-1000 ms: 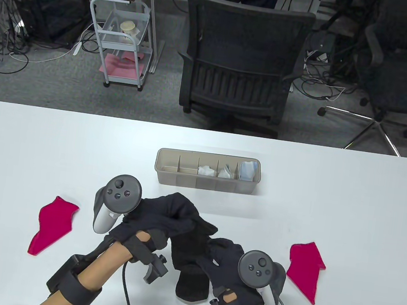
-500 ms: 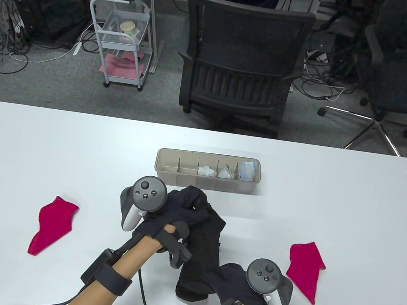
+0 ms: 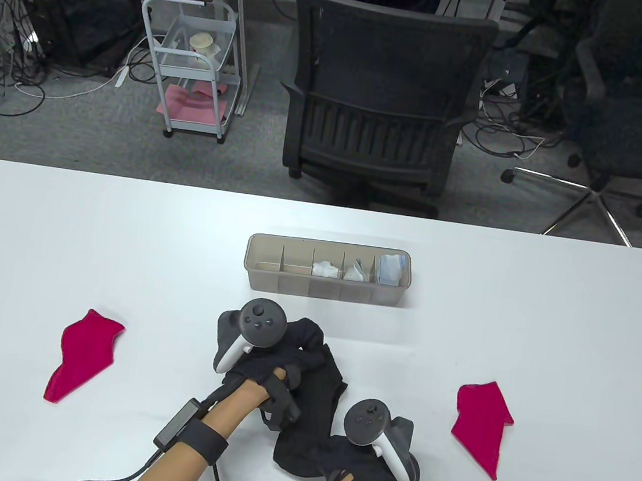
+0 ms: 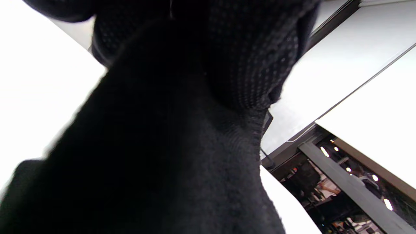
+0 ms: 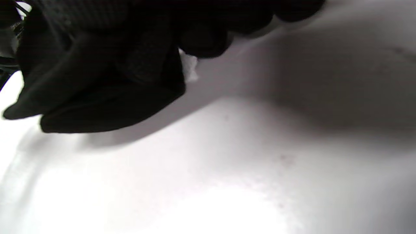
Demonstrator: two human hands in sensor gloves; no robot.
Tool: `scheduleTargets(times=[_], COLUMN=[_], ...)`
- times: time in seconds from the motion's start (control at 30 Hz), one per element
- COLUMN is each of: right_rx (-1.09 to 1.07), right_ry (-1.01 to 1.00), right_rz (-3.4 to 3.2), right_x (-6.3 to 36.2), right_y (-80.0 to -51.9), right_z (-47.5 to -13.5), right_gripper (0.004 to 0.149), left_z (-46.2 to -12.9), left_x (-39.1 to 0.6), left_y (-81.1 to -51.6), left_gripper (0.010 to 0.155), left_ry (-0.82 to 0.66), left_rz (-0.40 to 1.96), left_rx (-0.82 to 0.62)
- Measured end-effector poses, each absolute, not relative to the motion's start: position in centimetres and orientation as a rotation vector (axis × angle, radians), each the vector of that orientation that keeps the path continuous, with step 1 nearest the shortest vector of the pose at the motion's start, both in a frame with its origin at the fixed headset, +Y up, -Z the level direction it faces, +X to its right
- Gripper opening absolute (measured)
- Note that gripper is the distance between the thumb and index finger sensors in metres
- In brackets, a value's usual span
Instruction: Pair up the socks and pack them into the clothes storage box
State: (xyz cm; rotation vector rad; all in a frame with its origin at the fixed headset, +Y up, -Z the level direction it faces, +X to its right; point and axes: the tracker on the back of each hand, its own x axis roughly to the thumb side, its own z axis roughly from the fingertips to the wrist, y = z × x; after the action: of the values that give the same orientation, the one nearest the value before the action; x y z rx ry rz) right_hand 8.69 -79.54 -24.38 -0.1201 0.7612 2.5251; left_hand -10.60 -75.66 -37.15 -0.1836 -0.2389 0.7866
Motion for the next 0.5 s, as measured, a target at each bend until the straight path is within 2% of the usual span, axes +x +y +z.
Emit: scheduleTargets(times=[0.2,0.33,0.5], right_rx=[-0.102,-0.087,-0.081], right_ry=[0.699,0.67,0.645], right_rz=[2.684,2.729,2.76], right_x=[8.1,7.6,7.5], right_y=[-79.8,-79.9,-80.0], right_z=[-24.0,-23.8,-23.7], right_gripper=[0.034,0.035,0.035], left_z=[-37.5,-37.3,-37.4], left_x=[-10.2,-9.6,-8.8], left_y=[-78.4,-79.1,-79.8], left_gripper=[0.037,0.037,0.041], left_ry=[-0.214,-0.194,-0.127], left_rz=[0.724,0.627,0.476], left_rx=[-0.217,-0.215,-0.283])
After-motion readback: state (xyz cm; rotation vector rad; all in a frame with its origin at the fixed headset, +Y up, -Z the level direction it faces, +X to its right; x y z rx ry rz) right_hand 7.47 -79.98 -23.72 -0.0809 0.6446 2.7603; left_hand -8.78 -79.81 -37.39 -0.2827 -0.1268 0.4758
